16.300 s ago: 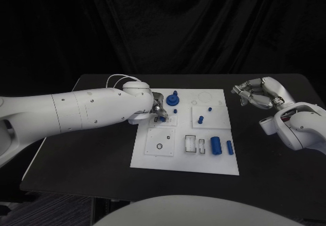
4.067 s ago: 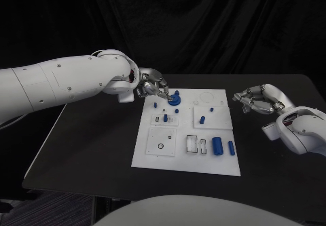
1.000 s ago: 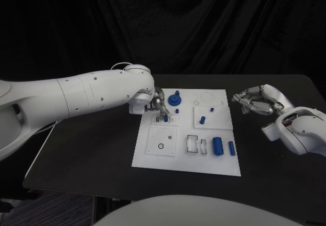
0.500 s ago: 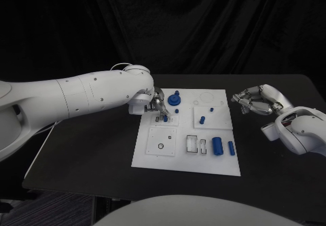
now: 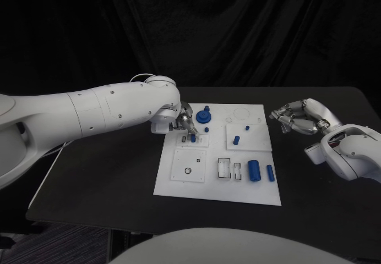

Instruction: Assemble the parts on the task board

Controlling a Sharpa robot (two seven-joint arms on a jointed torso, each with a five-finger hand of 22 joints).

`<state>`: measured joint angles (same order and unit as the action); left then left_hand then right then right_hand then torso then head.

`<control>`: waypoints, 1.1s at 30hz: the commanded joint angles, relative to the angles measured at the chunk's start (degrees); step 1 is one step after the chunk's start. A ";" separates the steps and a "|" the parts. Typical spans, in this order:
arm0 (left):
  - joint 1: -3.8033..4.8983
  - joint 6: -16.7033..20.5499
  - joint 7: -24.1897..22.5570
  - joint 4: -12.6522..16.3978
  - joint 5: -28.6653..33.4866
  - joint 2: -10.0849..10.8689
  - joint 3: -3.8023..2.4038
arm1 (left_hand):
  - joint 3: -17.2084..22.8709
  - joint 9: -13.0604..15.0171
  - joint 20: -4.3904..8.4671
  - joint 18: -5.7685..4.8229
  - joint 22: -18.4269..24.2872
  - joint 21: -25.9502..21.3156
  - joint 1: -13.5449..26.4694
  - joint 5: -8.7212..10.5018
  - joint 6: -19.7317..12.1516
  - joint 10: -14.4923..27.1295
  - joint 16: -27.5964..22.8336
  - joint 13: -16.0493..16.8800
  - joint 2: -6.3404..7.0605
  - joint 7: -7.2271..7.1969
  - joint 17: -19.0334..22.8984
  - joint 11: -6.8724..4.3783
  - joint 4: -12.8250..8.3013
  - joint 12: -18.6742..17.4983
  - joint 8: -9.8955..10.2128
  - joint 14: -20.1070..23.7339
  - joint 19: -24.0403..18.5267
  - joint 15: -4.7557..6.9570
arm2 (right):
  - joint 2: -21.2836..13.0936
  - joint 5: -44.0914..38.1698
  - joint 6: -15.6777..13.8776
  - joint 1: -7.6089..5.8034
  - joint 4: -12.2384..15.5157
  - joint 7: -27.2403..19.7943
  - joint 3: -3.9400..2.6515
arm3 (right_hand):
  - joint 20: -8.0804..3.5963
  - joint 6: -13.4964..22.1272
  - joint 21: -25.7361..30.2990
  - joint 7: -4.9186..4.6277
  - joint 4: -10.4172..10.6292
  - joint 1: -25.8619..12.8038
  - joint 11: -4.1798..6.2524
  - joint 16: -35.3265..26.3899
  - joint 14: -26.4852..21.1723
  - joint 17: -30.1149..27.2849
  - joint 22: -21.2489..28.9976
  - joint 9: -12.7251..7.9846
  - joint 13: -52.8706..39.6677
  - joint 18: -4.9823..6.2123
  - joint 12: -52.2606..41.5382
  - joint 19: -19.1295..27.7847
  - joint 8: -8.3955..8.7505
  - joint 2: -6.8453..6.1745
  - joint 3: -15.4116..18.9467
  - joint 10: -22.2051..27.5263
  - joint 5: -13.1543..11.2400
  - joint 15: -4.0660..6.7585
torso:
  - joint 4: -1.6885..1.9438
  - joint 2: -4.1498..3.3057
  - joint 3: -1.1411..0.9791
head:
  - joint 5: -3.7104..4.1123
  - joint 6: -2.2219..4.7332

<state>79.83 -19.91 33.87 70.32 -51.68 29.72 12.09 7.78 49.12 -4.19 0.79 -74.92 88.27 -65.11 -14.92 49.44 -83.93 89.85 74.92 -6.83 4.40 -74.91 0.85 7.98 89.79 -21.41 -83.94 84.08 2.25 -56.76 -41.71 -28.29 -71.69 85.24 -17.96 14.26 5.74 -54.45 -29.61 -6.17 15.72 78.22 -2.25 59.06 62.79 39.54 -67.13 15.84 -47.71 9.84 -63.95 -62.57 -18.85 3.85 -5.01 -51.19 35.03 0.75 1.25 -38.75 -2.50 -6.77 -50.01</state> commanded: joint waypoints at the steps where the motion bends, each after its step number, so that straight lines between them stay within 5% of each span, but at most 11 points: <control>1: -0.18 -1.31 -1.52 -0.14 0.17 -0.31 -0.05 | 0.49 0.25 0.38 -0.28 -14.40 -0.21 0.15 -0.38 -0.35 -6.07 0.15 15.08 -0.22 -0.17 -15.09 -0.52 -0.28 0.21 -0.25 -6.06 4.94 0.27 | 0.07 -0.35 0.23 0.14 -0.02 0.96 -0.04 | 0.01 0.10 0.28 0.20 -0.01 0.94 -0.01 -0.37 0.33 -0.16 -0.11 0.05 0.19 0.61 0.10 -0.52 -0.24 -0.06 -0.64 -0.40 0.73 -0.08 | 0.00 0.00 -0.03 | -0.17 0.01; 11: -0.40 -1.95 -1.28 -0.42 0.17 -0.51 -0.05 | 2.83 1.60 0.55 -0.29 -14.43 -0.17 0.15 -1.67 -0.12 -6.07 0.15 15.08 0.17 -0.41 -15.09 -0.72 -2.00 0.21 -0.31 -6.06 4.97 0.44 | 0.18 -0.35 0.10 0.15 -0.13 0.64 -0.04 | -0.06 0.13 0.43 0.17 -0.39 1.99 0.00 -0.33 0.56 -0.14 -0.21 0.16 0.47 0.60 0.05 -0.67 -0.45 -0.58 -1.74 -0.53 2.04 -0.03 | 0.00 0.03 0.02 | -0.13 0.01; 16: -0.47 -2.41 -1.01 -0.51 0.17 -0.41 -0.05 | 6.39 2.56 0.86 -0.29 -14.42 -0.18 1.09 -4.45 1.14 -6.07 0.15 15.08 1.16 -0.78 -15.09 -1.10 -3.81 0.21 -0.04 -6.06 4.97 0.70 | 0.23 -0.35 -0.03 0.15 -0.19 0.50 -0.04 | -0.08 0.17 0.47 0.16 -0.52 2.30 0.00 -0.32 0.61 -0.15 -0.26 0.19 0.60 0.59 0.07 -0.72 -0.50 -0.75 -2.12 -0.53 2.41 -0.02 | -0.03 0.05 0.03 | -0.16 0.01; 33: -0.56 -3.39 -0.87 -0.24 0.17 0.00 -0.05 | 16.85 4.42 0.97 -0.17 -14.26 -0.69 3.54 -7.32 2.04 -6.07 0.15 15.08 3.72 -0.74 -15.09 -1.13 -9.89 0.21 1.69 -6.06 4.71 0.84 | 0.42 -0.35 0.15 0.25 -0.36 0.81 -0.04 | -0.10 0.18 0.50 0.15 -0.64 2.58 0.02 -0.25 0.72 -0.09 -0.32 0.23 0.61 0.59 -0.02 -0.78 -0.57 -0.89 -2.54 -0.67 2.78 -0.01 | -0.02 0.06 0.01 | -0.29 0.01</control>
<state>79.62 -21.41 33.39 69.85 -51.68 29.64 11.90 21.47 53.42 -3.57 0.79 -74.93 87.74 -61.78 -22.11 51.19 -83.96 89.85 74.91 -3.51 3.70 -74.91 0.03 1.09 89.79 -19.95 -83.94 83.87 2.67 -56.33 -41.77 -28.28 -71.60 84.89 -17.98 14.28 5.73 -54.46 -29.40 -6.17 15.09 80.09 -2.24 59.06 63.17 39.47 -67.36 15.97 -47.18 9.85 -63.95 -62.98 -19.08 3.01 -7.22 -51.60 37.64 0.80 1.21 -38.67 -2.48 -7.05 -50.01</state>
